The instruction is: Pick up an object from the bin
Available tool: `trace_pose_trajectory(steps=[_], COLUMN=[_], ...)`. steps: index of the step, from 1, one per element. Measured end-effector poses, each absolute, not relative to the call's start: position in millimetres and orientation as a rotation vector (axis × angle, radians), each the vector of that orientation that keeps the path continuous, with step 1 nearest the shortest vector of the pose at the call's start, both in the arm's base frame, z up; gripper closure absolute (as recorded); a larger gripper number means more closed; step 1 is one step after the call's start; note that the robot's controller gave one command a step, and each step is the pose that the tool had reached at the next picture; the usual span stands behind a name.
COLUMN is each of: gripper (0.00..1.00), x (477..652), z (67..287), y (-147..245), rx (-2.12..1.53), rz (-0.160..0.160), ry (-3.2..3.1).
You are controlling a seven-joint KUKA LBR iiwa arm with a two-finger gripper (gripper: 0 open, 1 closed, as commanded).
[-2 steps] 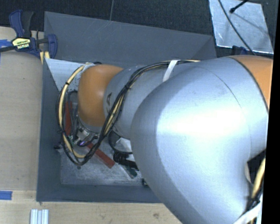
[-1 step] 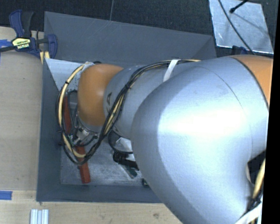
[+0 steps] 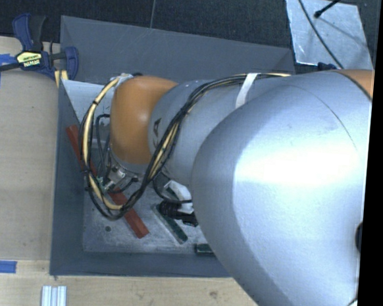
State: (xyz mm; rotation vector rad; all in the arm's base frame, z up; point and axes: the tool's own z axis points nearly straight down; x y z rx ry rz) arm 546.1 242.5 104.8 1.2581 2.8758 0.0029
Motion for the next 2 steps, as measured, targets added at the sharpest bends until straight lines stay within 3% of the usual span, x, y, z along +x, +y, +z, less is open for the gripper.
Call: trace_pose_trajectory(steps=[2], gripper=[1.0], x=[549.8], z=[195], y=[241], rx=[1.249], rz=[0.006], ry=[2.878])
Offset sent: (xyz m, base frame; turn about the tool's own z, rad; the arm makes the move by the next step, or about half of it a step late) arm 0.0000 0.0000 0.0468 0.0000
